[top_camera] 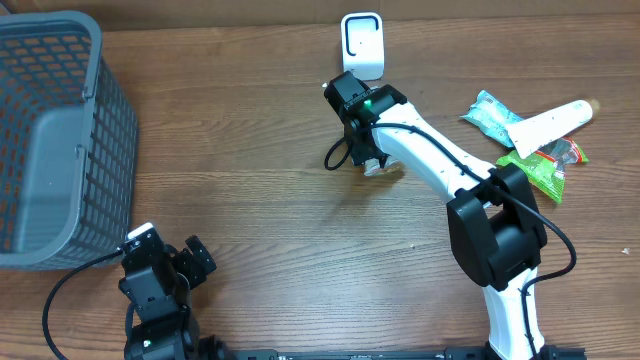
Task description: Scan the item barcode
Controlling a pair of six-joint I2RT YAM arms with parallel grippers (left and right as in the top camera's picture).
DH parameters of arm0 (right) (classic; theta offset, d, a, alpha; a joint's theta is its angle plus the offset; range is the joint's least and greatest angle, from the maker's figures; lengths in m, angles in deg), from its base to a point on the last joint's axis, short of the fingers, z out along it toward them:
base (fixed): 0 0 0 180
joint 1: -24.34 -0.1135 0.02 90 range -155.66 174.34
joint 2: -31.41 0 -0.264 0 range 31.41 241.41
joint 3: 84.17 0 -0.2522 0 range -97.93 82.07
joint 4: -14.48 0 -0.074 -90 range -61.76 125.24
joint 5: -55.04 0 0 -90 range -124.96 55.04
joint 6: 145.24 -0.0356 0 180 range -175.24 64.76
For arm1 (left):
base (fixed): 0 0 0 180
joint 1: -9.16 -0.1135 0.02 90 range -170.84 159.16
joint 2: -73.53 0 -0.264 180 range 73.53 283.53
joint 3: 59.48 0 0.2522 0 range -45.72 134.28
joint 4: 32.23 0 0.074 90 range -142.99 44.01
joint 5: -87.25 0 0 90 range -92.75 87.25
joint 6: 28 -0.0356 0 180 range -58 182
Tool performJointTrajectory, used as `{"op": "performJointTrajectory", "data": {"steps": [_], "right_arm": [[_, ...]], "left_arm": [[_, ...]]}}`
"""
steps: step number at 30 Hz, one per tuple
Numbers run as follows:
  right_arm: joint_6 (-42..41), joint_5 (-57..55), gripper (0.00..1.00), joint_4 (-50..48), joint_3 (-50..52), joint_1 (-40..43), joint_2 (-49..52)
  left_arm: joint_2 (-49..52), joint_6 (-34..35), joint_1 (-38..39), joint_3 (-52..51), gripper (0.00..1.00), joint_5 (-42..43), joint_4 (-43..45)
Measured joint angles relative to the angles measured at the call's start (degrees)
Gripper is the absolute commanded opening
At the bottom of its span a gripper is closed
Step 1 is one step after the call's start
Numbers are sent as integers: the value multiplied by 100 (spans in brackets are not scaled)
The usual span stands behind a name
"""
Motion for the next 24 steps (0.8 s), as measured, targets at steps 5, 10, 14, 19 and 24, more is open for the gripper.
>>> {"op": "performJointTrajectory", "data": {"steps": [5, 10, 14, 19, 24], "right_arm": [[-74, -254, 82, 26, 105, -9, 0], [-24, -175, 84, 170, 122, -9, 0], [20, 9, 86, 352, 114, -9, 0], [42, 284, 87, 710, -197, -9, 2], [39, 562, 91, 1145, -1029, -7, 2]], "left_arm": [[0, 0, 0, 0, 100, 0, 0], [0, 0, 0, 0, 100, 0, 0], [0, 0, 0, 0, 99, 0, 0], [0, 0, 0, 0, 100, 0, 0], [0, 2, 0, 0, 100, 0, 0]]}}
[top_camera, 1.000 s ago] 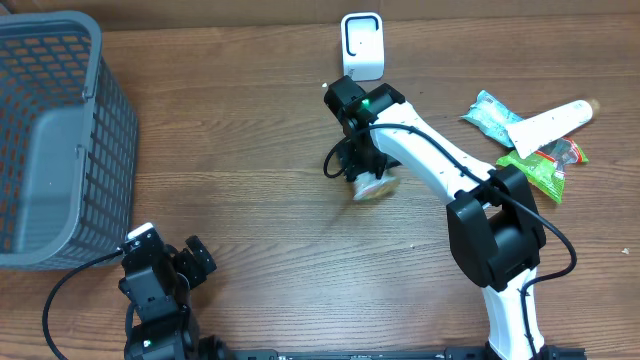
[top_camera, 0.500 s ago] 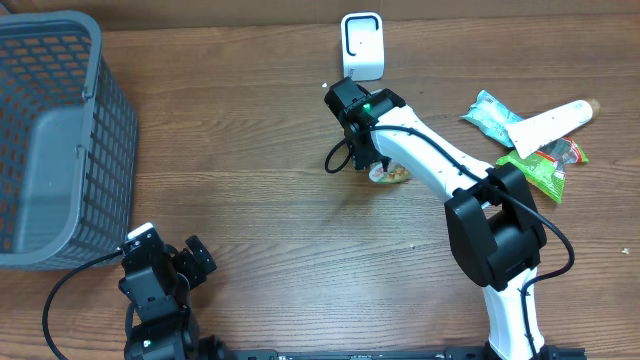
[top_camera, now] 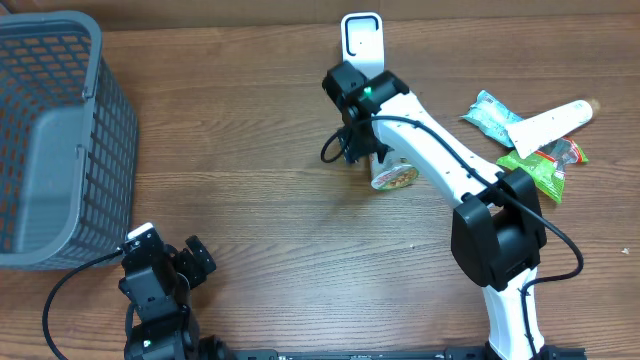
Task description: Scan the item barcode
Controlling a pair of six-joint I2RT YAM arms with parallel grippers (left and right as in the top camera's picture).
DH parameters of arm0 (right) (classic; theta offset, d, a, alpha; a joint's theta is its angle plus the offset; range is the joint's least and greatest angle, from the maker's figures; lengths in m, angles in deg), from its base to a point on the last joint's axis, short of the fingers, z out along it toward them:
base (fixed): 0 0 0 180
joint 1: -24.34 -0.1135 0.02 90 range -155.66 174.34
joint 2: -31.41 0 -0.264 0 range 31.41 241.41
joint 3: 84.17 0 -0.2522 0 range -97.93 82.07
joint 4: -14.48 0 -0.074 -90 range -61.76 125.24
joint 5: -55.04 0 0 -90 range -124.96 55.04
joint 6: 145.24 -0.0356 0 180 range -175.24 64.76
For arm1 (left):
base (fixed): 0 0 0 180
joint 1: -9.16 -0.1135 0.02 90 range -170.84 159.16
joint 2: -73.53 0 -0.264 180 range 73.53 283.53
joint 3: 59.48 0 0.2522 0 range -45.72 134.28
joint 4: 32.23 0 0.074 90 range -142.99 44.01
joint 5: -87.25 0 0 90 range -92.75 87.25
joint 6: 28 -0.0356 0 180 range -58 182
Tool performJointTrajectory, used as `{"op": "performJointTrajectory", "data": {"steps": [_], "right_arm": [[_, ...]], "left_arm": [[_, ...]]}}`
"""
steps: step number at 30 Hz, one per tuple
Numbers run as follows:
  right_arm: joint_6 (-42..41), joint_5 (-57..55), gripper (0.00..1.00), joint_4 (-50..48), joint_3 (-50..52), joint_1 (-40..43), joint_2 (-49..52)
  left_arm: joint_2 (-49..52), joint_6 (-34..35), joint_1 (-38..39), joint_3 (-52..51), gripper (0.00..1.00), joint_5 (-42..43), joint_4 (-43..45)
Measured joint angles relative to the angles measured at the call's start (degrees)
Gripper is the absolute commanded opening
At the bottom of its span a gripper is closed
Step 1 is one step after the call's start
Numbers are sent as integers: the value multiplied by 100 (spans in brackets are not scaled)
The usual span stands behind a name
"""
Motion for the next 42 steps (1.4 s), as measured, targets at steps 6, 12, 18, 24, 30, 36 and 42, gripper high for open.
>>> {"op": "performJointTrajectory", "data": {"steps": [6, 12, 18, 24, 30, 36, 42], "right_arm": [[109, 468, 98, 365, -693, 181, -2], [673, 1624, 100, 586, -715, 1185, -2], [1679, 3156, 100, 748, -662, 2400, -2], [2487, 4122, 100, 413, 192, 2811, -2], [2986, 4734, 100, -127, 1200, 2767, -2], [3198, 5171, 100, -533, 1628, 2763, -2], [3241, 5377, 99, -890, 1947, 2688, -2]], "left_arm": [[0, -2, 0, 0, 100, 0, 0], [0, -2, 0, 0, 100, 0, 0], [0, -2, 0, 0, 100, 0, 0], [0, -2, 0, 0, 100, 0, 2], [0, -2, 0, 0, 100, 0, 0], [0, -2, 0, 0, 100, 0, 0], [0, -2, 0, 0, 99, 0, 0]]}}
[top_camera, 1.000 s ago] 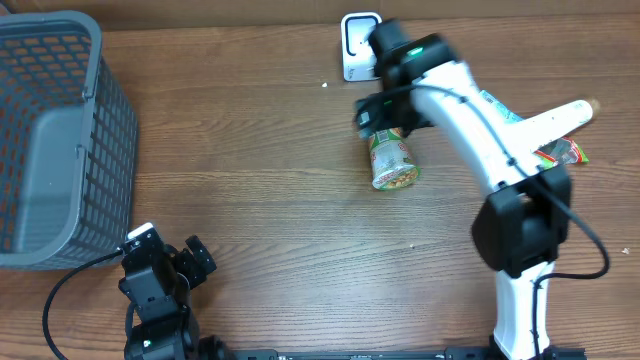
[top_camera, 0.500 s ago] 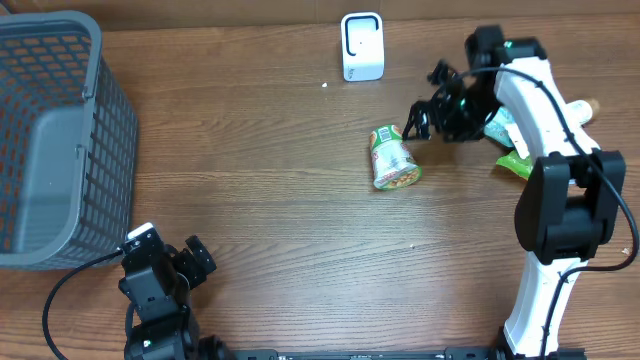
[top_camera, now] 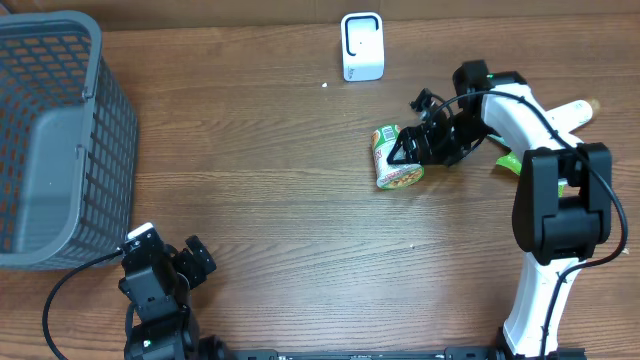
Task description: Scan the item barcode
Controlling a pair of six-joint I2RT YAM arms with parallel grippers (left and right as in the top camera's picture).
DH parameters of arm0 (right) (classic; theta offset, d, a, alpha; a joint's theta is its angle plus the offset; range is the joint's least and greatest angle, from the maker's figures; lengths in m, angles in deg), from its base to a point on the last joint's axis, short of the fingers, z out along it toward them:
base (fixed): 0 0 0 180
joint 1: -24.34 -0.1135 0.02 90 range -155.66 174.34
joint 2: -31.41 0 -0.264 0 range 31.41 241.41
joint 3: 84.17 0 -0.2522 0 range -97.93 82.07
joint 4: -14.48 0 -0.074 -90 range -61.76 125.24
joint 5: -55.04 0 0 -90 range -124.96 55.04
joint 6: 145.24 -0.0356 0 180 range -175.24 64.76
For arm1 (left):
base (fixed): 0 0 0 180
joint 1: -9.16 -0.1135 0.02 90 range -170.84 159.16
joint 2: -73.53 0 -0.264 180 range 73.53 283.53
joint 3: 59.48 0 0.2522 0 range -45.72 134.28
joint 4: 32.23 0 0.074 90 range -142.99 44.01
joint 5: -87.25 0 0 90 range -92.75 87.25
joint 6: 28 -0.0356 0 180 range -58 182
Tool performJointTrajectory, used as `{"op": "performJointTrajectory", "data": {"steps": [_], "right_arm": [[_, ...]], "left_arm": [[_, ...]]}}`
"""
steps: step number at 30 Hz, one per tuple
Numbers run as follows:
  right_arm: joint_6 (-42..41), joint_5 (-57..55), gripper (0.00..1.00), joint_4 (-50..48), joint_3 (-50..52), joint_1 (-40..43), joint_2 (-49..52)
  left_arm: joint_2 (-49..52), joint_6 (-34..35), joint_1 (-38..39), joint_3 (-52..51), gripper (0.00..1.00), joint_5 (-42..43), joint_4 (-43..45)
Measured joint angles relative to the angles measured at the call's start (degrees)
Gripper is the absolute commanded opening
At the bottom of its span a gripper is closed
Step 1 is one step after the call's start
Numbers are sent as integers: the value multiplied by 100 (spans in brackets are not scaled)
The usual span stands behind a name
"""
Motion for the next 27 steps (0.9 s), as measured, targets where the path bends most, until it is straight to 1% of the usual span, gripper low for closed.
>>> {"op": "performJointTrajectory", "data": {"steps": [1, 6, 12, 19, 24, 27], "right_arm": [[2, 33, 99, -57, 81, -46, 0], [22, 111, 84, -208, 280, -267, 0], [13, 155, 75, -203, 299, -313, 0], [-70, 118, 74, 66, 83, -295, 0], [-125, -177, 74, 260, -492, -295, -35], [-243, -595, 73, 282, -911, -299, -120]], "left_arm": [[0, 0, 0, 0, 99, 0, 0], [0, 0, 0, 0, 100, 0, 0], [0, 0, 0, 0, 100, 0, 0], [0, 0, 0, 0, 100, 0, 0], [0, 0, 0, 0, 100, 0, 0], [0, 0, 0, 0, 100, 0, 0]]}}
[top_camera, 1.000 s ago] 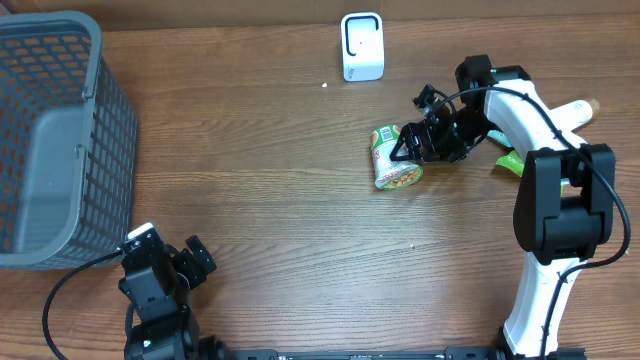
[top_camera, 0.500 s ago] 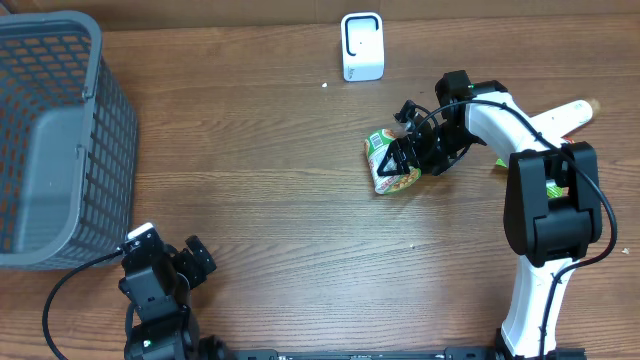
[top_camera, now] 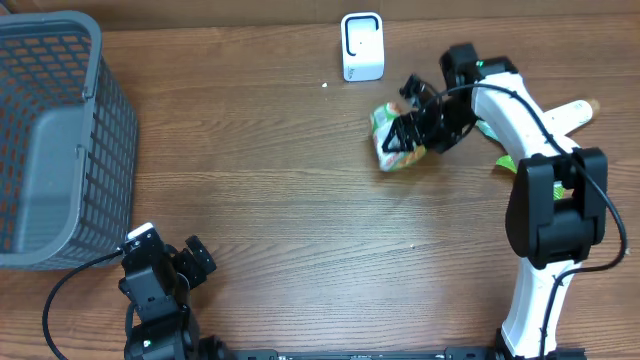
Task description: Scan the item barcode
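A small green-labelled can (top_camera: 384, 147) sits blurred right of centre, just below and right of the white barcode scanner (top_camera: 361, 45) standing at the far edge. My right gripper (top_camera: 407, 134) reaches in from the right, its fingers closed around the can's right end. My left gripper (top_camera: 198, 257) rests at the near left, its fingers apart, holding nothing.
A large grey mesh basket (top_camera: 100, 150) fills the far left. Behind the right arm lies a pile of packets with a white tube (top_camera: 560, 117) and a green pouch (top_camera: 540, 172). Bare wood lies between basket and can.
The can has shifted a little up and left toward the scanner and now looks blurred. The right gripper, which lay beside it, now clasps it. The left arm is unchanged.
The right gripper first held the can below the scanner. Then the can lay on the table under the gripper. Later the arm had swung to the right, with its gripper beside the lying can. Now it grips the can from the right.
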Controlling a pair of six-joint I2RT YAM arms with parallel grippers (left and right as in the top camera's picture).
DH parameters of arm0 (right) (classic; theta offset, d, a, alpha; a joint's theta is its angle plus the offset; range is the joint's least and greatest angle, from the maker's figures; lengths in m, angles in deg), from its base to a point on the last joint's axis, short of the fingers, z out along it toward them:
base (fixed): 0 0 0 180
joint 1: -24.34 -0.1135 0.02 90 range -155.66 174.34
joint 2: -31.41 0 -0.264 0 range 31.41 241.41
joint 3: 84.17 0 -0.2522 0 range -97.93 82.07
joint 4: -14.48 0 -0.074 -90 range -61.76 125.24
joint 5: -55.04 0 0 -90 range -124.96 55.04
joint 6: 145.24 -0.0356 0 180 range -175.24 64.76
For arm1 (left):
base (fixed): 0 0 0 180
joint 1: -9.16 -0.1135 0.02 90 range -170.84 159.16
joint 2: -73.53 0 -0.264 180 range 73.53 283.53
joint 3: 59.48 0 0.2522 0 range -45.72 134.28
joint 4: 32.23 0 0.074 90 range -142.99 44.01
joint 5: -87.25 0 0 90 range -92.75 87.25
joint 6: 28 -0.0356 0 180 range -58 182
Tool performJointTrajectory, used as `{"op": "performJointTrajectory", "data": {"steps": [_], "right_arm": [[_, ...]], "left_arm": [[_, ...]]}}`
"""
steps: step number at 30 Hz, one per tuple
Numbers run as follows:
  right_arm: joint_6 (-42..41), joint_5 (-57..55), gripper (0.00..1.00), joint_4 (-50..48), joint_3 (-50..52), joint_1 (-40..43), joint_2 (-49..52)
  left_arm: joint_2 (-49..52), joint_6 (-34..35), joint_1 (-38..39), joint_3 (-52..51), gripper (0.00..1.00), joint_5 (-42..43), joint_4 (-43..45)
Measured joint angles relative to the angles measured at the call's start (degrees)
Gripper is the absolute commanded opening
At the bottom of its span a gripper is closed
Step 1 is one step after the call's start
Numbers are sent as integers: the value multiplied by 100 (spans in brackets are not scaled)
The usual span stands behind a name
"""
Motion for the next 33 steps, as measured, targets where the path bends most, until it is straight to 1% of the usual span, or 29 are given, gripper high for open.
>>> {"op": "performJointTrajectory", "data": {"steps": [2, 4, 9, 12, 16, 21, 22, 26, 30, 33], "right_arm": [[-122, -614, 73, -98, -411, -39, -52], [-166, -1051, 73, -227, -595, -83, -76], [-195, -3049, 74, -1102, -874, -535, -120], [74, -4142, 74, -1676, -872, -916, -120], [850, -5167, 74, -2632, -872, -1342, -120], [2288, -5663, 73, -3877, -874, -1456, -120], [2664, -5737, 73, -4052, -874, -1434, -122], [3711, -5838, 73, -4485, -874, -1340, -122], [4291, -5764, 74, -4872, -874, -1259, -122], [4500, -5661, 74, -5108, -872, -1215, -122]], "left_arm": [[0, 0, 0, 0, 100, 0, 0], [0, 0, 0, 0, 100, 0, 0], [0, 0, 0, 0, 100, 0, -2], [0, 0, 0, 0, 100, 0, 0], [0, 0, 0, 0, 100, 0, 0], [0, 0, 0, 0, 100, 0, 0], [0, 0, 0, 0, 100, 0, 0], [0, 0, 0, 0, 100, 0, 0], [0, 0, 0, 0, 99, 0, 0], [0, 0, 0, 0, 100, 0, 0]]}}
